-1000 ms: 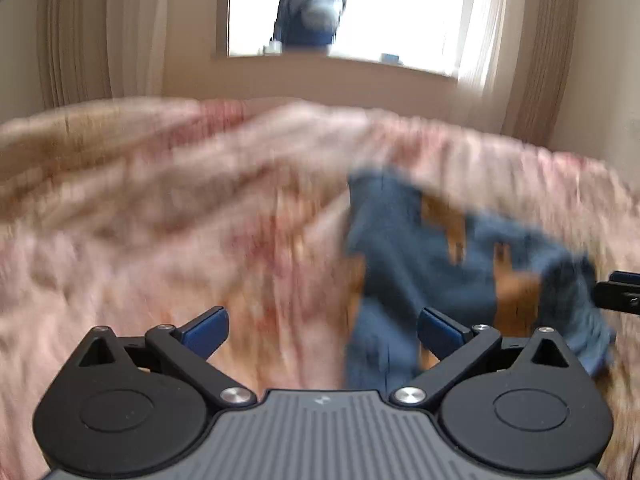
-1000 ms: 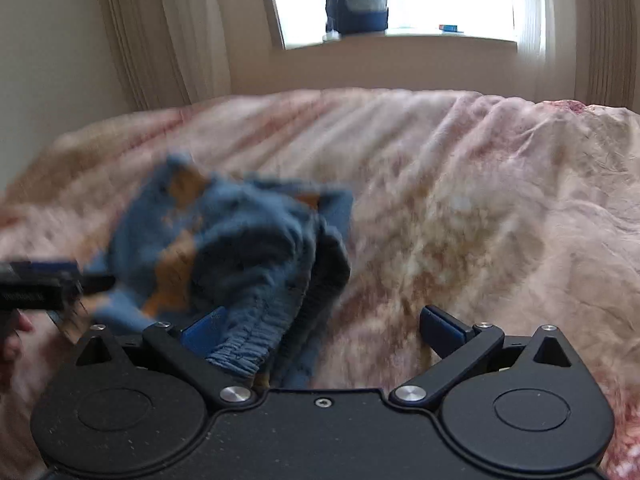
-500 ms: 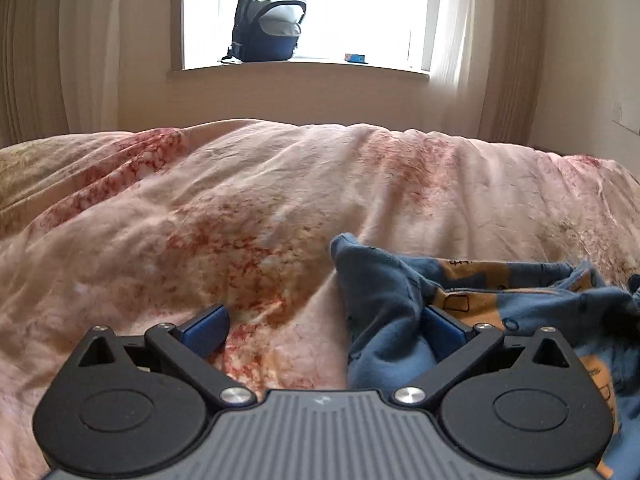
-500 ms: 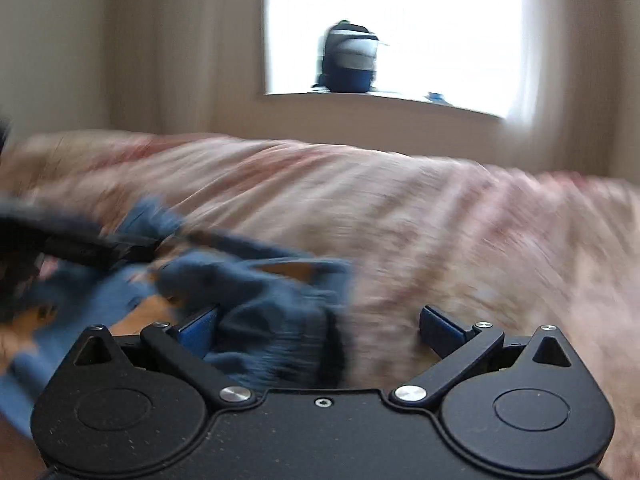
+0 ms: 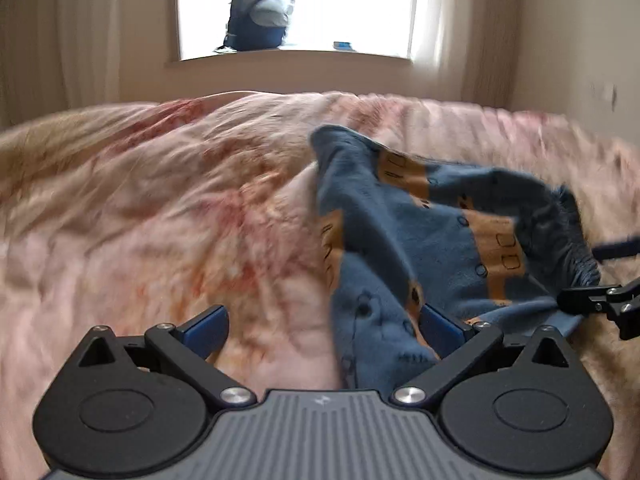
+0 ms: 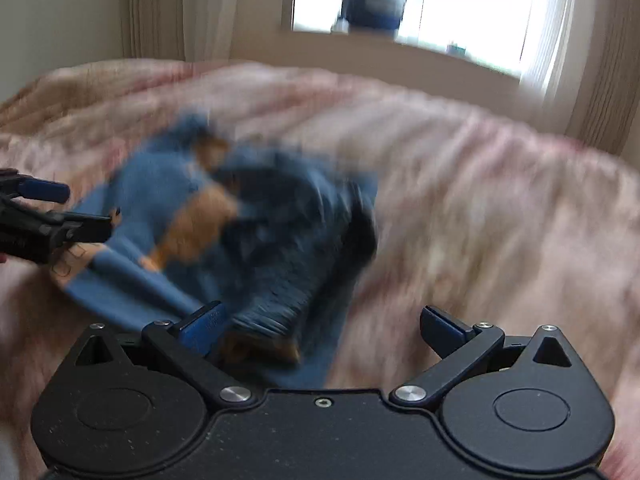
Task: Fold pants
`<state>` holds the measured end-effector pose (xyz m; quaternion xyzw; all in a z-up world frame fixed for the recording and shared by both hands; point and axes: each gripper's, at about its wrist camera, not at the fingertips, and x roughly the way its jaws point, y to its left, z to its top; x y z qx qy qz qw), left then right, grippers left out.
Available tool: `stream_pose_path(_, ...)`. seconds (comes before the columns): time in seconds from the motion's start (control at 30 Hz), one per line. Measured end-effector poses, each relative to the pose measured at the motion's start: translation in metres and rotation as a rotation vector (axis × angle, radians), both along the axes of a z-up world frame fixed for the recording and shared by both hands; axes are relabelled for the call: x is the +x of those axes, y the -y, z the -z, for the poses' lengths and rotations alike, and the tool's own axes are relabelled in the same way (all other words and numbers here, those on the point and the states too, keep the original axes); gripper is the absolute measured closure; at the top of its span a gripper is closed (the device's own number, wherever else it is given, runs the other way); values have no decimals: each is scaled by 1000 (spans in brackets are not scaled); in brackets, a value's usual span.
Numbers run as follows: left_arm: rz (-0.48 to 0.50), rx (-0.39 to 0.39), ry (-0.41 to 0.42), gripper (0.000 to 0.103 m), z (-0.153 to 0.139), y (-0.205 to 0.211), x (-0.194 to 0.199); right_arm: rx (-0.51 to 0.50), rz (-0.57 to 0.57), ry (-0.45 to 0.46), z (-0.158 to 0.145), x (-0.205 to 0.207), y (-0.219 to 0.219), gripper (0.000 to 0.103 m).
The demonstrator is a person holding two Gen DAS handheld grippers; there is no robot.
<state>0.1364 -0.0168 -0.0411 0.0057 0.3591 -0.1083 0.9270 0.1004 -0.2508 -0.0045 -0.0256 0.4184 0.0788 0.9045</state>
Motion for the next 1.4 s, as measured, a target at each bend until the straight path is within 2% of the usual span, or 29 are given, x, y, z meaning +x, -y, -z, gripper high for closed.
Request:
stream_pose_path(0.07,-28,-49,-37,0,-7,-9,0,29,8,-5,-10,-2,7,1)
stream_pose_path(0.1,-38,-60,-50,0,-12,-12,-1,41,17,25,-18,-6,10,1)
stream_pose_path(0.2,6,-61,-41,0,-15,-17,-7,52,16,75,-27,-13,12,1)
stream_pose_path(0.27,42,-9,-32,0,0,-16,-7,3,-1,9,-12,-5,7,1)
stream_pose_path(0.33,58,3,-9,0,5,-15,-10,6,-14,-50,4,0,11,1)
stream_pose_path(0.43,69,12,-54,0,-7,-14,-3,66,-20,-27,-8,1,18,1)
stream_pose_path(0.5,76,-12,-93,0,-17,-15,8,136,-34,56,-22,3,26,1)
stream_pose_path(0.6,53,-41,-107,0,-24,-10,28,226,-33,91,-28,32,36,1)
stream_pose_path(0.7,-25,32,-185,0,-21,0,47,316,-7,67,-15,69,48,1)
stream_pose_path(0.8,-30,15,-214,0,-17,1,49,426,24,26,5,92,63,1)
stream_pose_path(1.03,-26,8,-235,0,-18,-4,50,561,52,138,21,91,75,0)
stream_pose_path(1.3,-40,13,-232,0,-20,-2,45,511,29,179,19,94,65,1)
stream_pose_path(1.4,-46,28,-233,0,-22,0,43,470,28,185,18,95,61,9)
